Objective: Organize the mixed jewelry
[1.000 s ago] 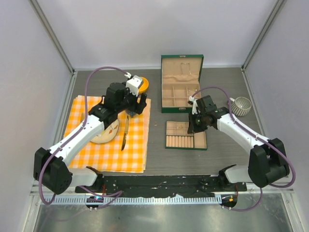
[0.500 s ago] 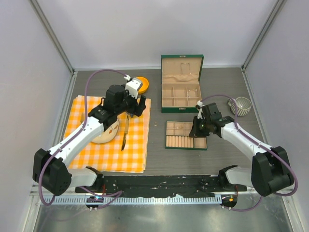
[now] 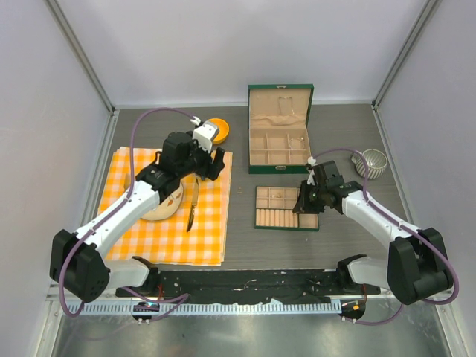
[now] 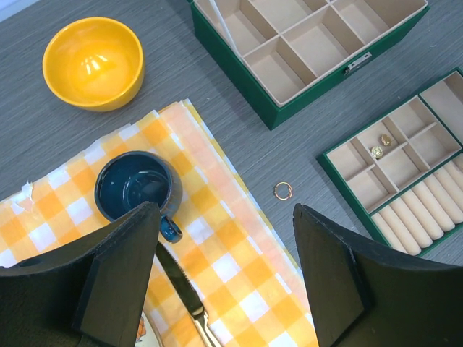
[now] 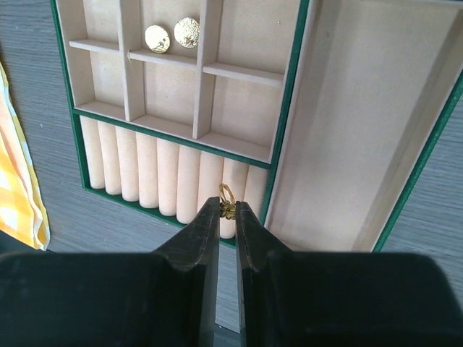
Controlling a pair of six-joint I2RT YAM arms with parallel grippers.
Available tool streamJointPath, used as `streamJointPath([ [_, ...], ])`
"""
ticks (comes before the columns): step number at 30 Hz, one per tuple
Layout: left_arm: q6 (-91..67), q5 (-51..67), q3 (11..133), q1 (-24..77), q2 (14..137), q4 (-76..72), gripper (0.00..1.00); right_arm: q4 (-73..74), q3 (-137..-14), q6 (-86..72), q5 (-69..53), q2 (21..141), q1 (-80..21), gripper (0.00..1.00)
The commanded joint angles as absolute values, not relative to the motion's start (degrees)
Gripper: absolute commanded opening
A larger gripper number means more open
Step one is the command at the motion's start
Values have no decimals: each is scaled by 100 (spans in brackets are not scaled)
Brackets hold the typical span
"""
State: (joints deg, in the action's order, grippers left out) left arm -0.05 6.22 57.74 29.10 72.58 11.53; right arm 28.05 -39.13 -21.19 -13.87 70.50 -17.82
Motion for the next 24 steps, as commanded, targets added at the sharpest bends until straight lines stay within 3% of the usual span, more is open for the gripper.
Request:
streamJointPath([
  [1,-70,703,5739,2874,7084,861,79,2724,-3894,-2250,-1179,6899,-1731,1],
  [24,-53,738,5643,2865,7093,791,79,2593,-3674,-2540,-1397,6935,-1635,1],
])
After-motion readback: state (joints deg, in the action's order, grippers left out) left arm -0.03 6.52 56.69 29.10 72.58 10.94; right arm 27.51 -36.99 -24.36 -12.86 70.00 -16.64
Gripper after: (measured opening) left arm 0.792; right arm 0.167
